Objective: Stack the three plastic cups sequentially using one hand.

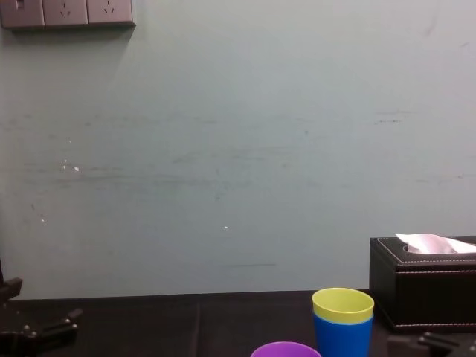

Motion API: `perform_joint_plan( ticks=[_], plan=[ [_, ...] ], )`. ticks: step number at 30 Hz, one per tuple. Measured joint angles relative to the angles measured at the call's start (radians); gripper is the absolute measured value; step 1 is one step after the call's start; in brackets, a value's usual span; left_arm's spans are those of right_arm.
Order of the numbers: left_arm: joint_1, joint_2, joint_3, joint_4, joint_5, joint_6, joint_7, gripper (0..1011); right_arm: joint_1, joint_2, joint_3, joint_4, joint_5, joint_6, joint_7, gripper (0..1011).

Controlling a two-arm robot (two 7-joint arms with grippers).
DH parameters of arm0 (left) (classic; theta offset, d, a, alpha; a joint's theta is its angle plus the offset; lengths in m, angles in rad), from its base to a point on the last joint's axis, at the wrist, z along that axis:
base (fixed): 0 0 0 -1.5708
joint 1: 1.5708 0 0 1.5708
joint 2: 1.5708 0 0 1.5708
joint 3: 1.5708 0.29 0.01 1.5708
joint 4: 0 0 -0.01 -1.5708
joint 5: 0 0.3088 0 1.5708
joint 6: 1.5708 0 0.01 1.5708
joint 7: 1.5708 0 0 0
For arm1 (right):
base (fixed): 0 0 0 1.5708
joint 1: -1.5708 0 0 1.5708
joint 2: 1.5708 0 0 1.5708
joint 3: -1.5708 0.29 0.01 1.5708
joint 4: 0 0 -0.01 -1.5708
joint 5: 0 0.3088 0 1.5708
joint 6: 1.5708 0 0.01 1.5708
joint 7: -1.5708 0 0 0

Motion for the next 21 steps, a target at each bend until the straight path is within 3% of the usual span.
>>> perform_joint_plan(
  ticks=[21],
  plan=[
    [0.000, 0.000, 0.000, 0.000, 0.000, 0.000, 0.000, 1010, 0.068, -0.060, -0.067, 0.096, -0.064, 0.007, -0.001, 1003]
  ],
)
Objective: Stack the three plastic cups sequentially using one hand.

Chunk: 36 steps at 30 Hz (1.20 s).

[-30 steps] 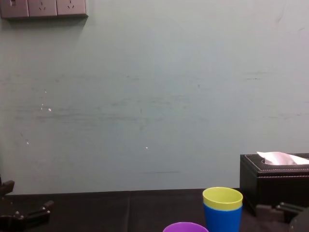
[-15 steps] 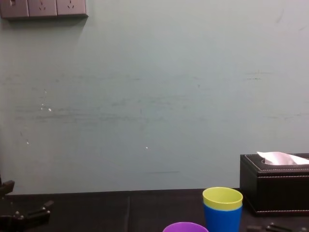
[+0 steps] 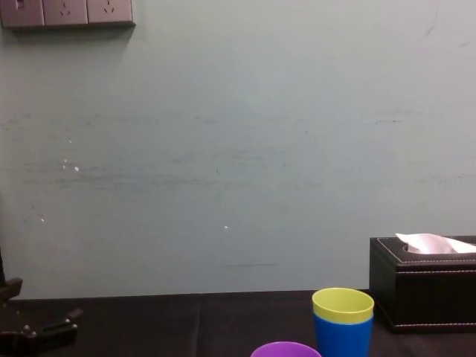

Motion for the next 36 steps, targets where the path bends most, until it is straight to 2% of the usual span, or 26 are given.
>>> perform_joint_plan(
  ticks=[36],
  plan=[
    [0.000, 0.000, 0.000, 0.000, 0.000, 0.000, 0.000, 1010, 0.087, -0.069, -0.048, 0.075, -0.011, 0.026, 0.013, 1003]
  ],
)
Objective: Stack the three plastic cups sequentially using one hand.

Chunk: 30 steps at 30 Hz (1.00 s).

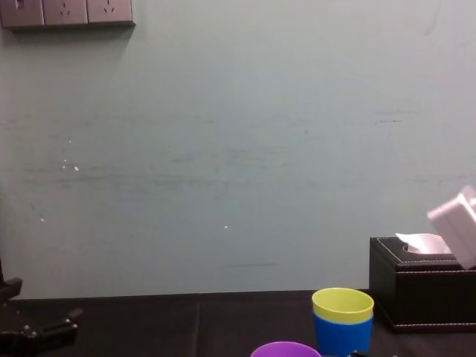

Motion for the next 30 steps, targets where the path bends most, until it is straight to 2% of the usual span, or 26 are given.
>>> perform_joint_plan(
  ticks=[12, 30],
  plan=[
    [0.000, 0.000, 0.000, 0.000, 0.000, 0.000, 0.000, 1010, 0.040, -0.035, -0.023, 0.053, -0.008, 0.015, 0.002, 1003],
    [0.000, 0.000, 0.000, 0.000, 0.000, 0.000, 0.000, 1010, 0.065, -0.060, -0.034, 0.083, -0.031, 0.008, -0.016, 1003]
  ],
)
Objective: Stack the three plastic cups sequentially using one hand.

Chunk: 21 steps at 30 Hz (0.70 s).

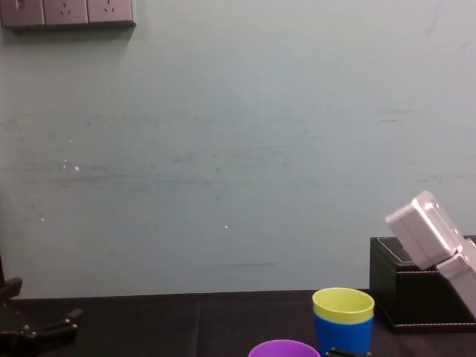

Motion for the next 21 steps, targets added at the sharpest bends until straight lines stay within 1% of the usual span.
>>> perform_joint_plan(
  ticks=[9, 13, 14, 15, 18, 21],
  plan=[
    [0.000, 0.000, 0.000, 0.000, 0.000, 0.000, 0.000, 1010, -0.001, 0.002, 0.000, -0.001, 0.001, -0.001, 0.000, 995],
    [0.000, 0.000, 0.000, 0.000, 0.000, 0.000, 0.000, 1010, -0.002, 0.002, 0.001, -0.002, 0.002, -0.001, 0.000, 916],
    [0.000, 0.000, 0.000, 0.000, 0.000, 0.000, 0.000, 1010, -0.002, 0.002, 0.001, -0.002, 0.002, -0.001, 0.000, 870],
    [0.000, 0.000, 0.000, 0.000, 0.000, 0.000, 0.000, 1010, -0.002, 0.002, 0.001, -0.002, 0.002, -0.001, 0.000, 862],
    [0.000, 0.000, 0.000, 0.000, 0.000, 0.000, 0.000, 1010, -0.002, 0.002, 0.001, -0.003, 0.002, -0.001, 0.000, 780],
    [0.000, 0.000, 0.000, 0.000, 0.000, 0.000, 0.000, 1010, -0.003, 0.002, 0.001, -0.003, 0.003, -0.001, 0.001, 755]
  ],
)
